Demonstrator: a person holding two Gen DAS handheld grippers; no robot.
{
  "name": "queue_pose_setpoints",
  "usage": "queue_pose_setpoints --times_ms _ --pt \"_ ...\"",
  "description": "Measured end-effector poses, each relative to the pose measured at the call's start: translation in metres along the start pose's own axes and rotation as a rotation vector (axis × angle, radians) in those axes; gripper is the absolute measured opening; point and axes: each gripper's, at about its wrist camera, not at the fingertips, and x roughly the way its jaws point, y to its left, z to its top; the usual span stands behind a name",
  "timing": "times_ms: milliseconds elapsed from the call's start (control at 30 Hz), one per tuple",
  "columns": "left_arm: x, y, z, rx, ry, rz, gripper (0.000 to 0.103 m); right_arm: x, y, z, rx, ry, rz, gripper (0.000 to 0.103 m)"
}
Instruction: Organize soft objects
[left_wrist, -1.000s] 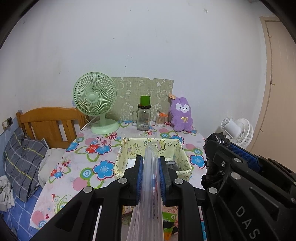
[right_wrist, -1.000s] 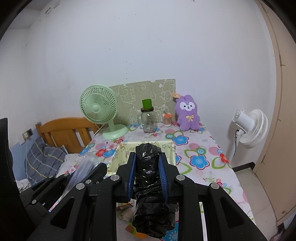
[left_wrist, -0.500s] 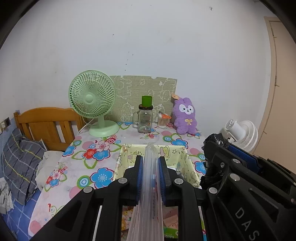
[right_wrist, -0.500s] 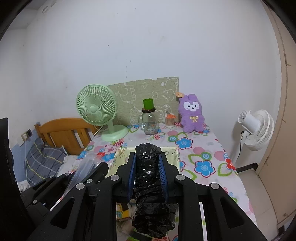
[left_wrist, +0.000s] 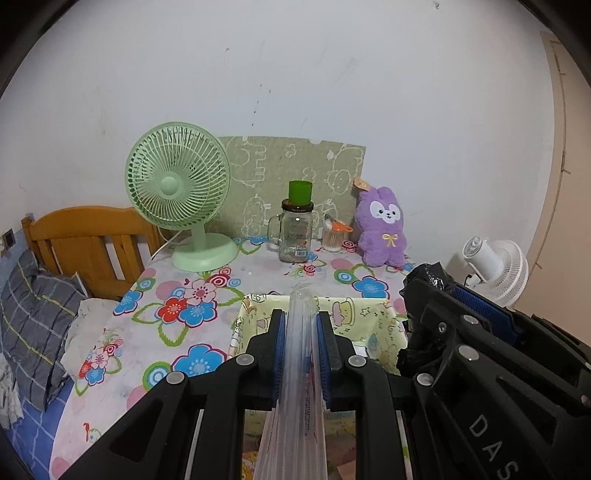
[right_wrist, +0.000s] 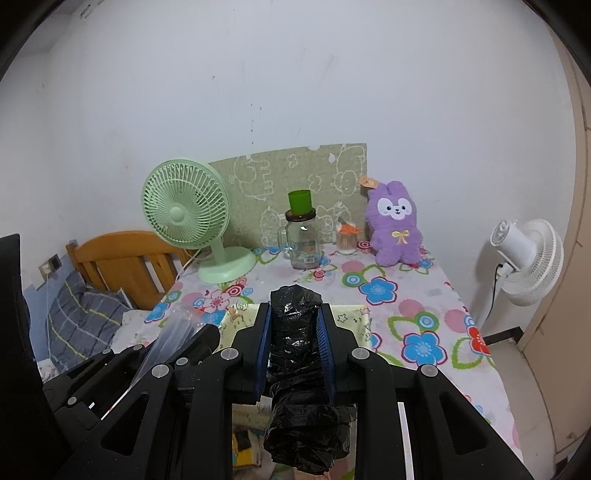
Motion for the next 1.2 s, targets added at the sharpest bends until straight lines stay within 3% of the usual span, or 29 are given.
queue_pose_setpoints --times_ms 833,1000,1067,1200 --pt "0.083 0.017 -0.002 -0.023 0.087 0.014 0.017 0.093 -0.005 -0.002 0.026 0.109 0.022 0.028" --pt "0.093 0.023 -0.002 -0.034 0.100 0.012 0.025 0.105 -0.003 -0.002 0.024 0.118 0.031 0.028" --pt "0.098 0.026 -0.003 -0.041 0.116 0.014 0.036 0.111 -0.001 -0.002 0.018 0.123 0.035 0.027" --pt "0.107 0.029 -0.005 -0.043 0.144 0.026 0.047 0.122 -0.001 -0.005 0.027 0.146 0.051 0.027"
